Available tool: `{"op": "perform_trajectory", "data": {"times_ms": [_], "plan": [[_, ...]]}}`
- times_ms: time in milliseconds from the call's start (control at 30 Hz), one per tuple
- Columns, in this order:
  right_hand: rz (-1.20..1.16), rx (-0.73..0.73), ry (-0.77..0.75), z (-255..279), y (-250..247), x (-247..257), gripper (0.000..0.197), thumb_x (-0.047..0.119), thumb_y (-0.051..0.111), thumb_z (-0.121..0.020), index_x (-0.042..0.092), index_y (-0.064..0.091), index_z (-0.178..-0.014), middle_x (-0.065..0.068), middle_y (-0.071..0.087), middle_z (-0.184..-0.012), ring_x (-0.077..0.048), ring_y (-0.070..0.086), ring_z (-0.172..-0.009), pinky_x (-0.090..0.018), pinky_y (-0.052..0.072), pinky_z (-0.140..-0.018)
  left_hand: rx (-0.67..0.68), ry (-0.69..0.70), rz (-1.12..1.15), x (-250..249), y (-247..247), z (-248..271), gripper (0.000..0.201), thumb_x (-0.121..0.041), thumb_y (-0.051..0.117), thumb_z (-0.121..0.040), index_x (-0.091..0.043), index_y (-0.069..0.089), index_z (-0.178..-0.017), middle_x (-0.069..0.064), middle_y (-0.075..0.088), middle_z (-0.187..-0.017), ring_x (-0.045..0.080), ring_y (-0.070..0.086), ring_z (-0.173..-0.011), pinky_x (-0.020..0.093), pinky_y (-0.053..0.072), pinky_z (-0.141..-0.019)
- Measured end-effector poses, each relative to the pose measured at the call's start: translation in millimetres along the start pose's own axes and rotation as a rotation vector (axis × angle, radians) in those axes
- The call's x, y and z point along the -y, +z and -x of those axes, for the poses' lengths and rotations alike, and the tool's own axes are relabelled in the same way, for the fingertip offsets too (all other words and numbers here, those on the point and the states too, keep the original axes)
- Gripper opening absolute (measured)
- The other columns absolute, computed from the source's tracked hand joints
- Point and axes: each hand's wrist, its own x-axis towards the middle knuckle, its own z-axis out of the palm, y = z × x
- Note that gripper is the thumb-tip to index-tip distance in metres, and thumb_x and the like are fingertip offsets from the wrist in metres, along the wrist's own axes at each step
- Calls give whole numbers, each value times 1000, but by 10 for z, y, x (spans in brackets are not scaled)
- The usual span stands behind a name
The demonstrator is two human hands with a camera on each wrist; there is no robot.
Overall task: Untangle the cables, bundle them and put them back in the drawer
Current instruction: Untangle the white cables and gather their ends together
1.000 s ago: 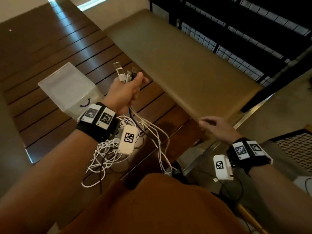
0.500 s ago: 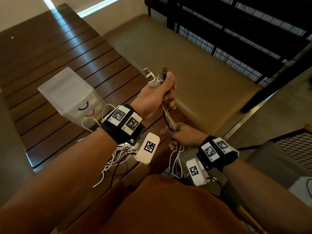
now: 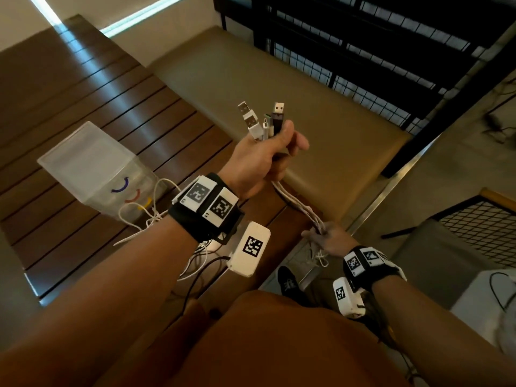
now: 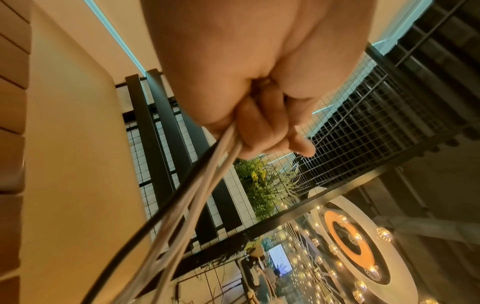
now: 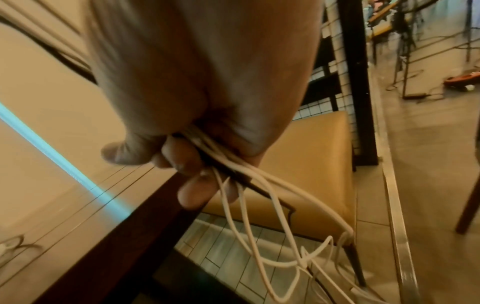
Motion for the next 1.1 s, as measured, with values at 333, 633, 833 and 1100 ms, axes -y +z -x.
{"op": "perform_trajectory", "data": {"times_ms": [333, 633, 833, 1100], "plan": [[-6, -106, -327, 596, -793, 1337, 25, 28, 45, -100, 27, 57, -121, 7, 60, -120, -6, 56, -114, -26, 46, -94, 229, -234, -281, 437, 423, 43, 42, -28, 33, -104, -11, 53, -71, 3, 49, -65, 17, 37, -56, 28, 31, -56], [242, -53, -587, 702, -501, 1986, 21, 39, 44, -99, 34, 62, -110, 13, 66, -104, -3, 60, -101, -32, 51, -90, 55, -229, -456, 453, 444, 83, 31, -5, 42, -100, -26, 46, -79, -6, 51, -78, -11, 56, -54, 8, 46, -56], [281, -228, -681, 631, -437, 1977, 30, 39, 45, -98, 21, 68, -89, 3, 68, -83, -10, 63, -79, -36, 54, -72, -149, -225, -453, 404, 497, 62, 40, 1, 39, -99, -10, 42, -61, 5, 41, -56, 7, 44, -44, 14, 37, -45], [290, -332, -753, 600, -391, 2042, 53, 45, 44, -98, 4, 70, -78, -11, 67, -70, -23, 63, -62, -39, 49, -58, -133, -152, -451, 227, 418, 130, 37, 1, 37, -100, -18, 44, -70, -1, 48, -64, -5, 50, -40, 14, 44, -46]]}}
